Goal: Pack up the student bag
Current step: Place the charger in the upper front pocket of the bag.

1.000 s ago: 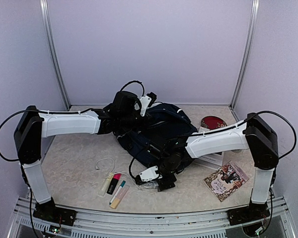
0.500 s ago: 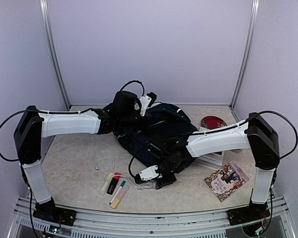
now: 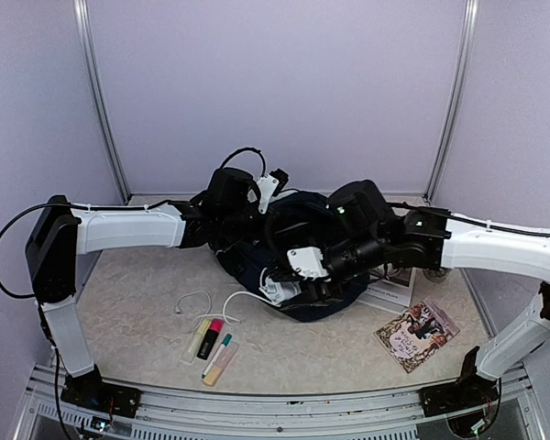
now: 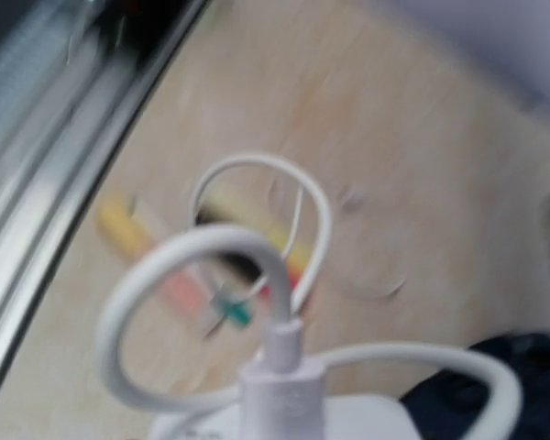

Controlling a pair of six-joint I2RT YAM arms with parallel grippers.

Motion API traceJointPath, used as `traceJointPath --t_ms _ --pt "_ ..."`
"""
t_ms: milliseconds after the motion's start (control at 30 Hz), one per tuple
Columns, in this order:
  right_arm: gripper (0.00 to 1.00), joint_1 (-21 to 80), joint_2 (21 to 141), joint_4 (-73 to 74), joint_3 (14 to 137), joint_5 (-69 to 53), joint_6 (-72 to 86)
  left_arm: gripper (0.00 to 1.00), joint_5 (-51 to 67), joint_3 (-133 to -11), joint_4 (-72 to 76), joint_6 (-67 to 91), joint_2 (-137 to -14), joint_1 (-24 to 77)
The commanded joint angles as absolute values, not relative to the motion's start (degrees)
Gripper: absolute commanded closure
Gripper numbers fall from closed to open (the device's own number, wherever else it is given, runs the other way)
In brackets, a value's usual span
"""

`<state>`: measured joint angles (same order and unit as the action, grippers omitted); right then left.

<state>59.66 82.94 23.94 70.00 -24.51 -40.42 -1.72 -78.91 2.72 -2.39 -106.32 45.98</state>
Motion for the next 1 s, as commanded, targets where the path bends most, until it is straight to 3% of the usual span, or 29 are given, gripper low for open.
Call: traceJointPath --t_ms 0,333,667,833,967 --pt "0.75 54.54 74.09 14.48 66.68 -32.46 -33.26 1.0 -1.57 -81.11 5.52 -1.68 -103.71 45.62" --pt "0.8 42.32 60.89 4.02 65.31 -37.73 -21.38 1.0 -2.21 -81.74 5.15 -2.2 -103.63 45.62" --pt "0.82 34.37 62.85 2.74 79.42 -36.59 -15.33 1.0 -1.83 -81.83 4.57 -2.07 -103.86 45.63" --pt "0.82 33.23 66.05 0.47 86.98 -29.06 -15.4 1.0 -1.05 -81.96 4.57 -1.36 -104.23 45.68" --pt "0.83 32.8 68.81 -3.36 85.28 -20.93 -18.04 1.0 -0.74 -82.09 4.55 -1.16 -104.16 45.7"
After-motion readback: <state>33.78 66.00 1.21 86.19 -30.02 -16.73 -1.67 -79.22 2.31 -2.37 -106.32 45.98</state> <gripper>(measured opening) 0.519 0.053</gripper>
